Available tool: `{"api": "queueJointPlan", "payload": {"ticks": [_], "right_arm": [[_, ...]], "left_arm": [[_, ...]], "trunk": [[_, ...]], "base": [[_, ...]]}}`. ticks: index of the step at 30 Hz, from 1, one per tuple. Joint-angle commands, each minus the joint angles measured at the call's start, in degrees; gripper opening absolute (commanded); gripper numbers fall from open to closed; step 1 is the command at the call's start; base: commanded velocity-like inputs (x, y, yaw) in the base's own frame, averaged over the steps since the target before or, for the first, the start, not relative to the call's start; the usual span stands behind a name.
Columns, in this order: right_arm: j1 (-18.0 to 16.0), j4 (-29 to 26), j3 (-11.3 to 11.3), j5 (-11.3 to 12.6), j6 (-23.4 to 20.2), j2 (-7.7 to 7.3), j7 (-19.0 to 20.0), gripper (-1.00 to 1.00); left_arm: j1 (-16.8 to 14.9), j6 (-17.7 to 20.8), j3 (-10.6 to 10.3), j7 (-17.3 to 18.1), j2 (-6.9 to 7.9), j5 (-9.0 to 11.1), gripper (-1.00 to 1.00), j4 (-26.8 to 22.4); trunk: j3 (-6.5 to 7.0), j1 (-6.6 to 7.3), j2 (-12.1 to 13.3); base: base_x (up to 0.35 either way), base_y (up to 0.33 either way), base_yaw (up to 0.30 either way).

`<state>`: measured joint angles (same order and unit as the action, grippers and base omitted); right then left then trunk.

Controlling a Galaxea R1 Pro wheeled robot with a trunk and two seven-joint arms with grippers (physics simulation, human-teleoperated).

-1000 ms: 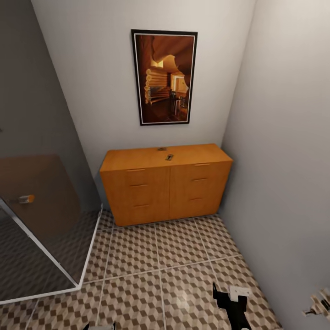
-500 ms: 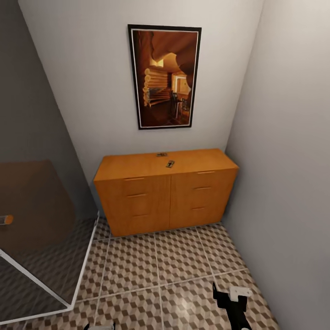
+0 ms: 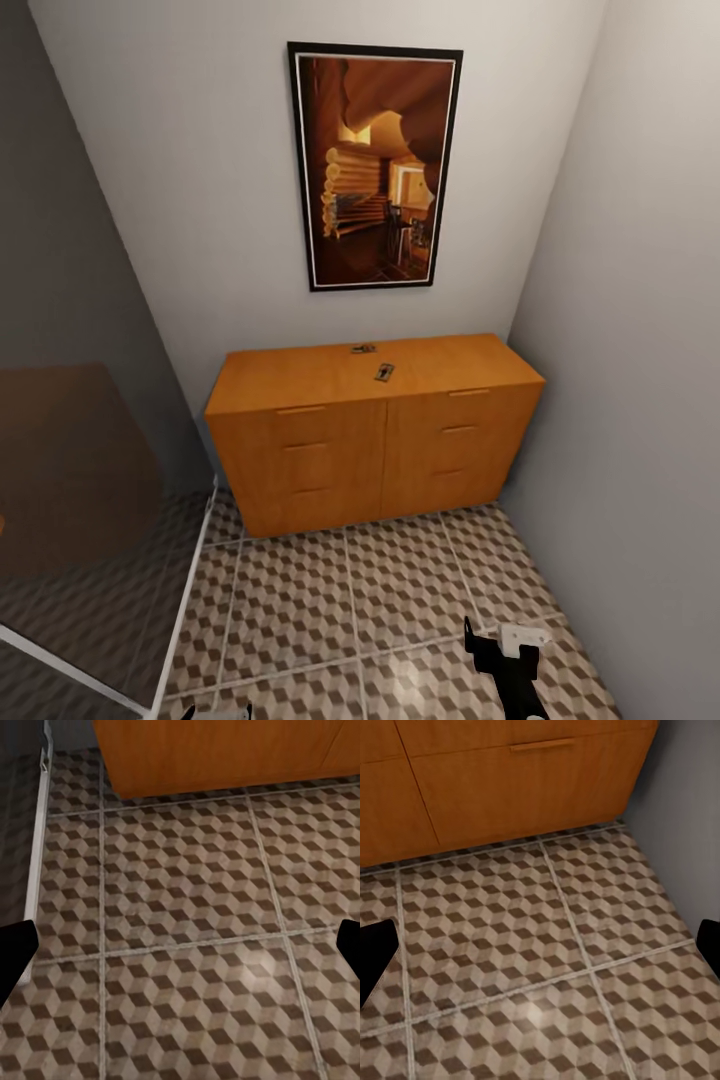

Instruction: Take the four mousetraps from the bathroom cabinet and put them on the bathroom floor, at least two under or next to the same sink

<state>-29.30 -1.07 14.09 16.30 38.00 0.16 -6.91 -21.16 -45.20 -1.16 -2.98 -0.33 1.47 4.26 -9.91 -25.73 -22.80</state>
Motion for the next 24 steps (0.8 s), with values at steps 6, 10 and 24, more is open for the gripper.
{"api": "queueJointPlan", "payload": {"ticks": [6, 10, 24], "right_arm": [[-0.06, 0.03, 0.5, 0.31, 0.14, 0.02, -0.3, 1.0], [-0.06, 0.06, 0.5, 0.31, 0.14, 0.02, -0.29, 1.0], [-0.06, 0.06, 0.5, 0.31, 0.14, 0.02, -0.31, 1.0]], "left_arm": [[-0.11, -0.33, -0.16, -0.18, -0.02, 0.12, 1.0, 0.22], [-0.11, -0.33, -0.16, -0.18, -0.02, 0.12, 1.0, 0.22], [-0.11, -0.34, -0.16, -0.18, -0.02, 0.12, 1.0, 0.22]], "trunk": [[-0.11, -0.05, -0.11], [-0.11, -0.05, -0.11], [-0.11, -0.05, -0.11]], "base": [[0.06, 0.034, 0.0], [0.01, 0.006, 0.0], [0.001, 0.0, 0.0]]}}
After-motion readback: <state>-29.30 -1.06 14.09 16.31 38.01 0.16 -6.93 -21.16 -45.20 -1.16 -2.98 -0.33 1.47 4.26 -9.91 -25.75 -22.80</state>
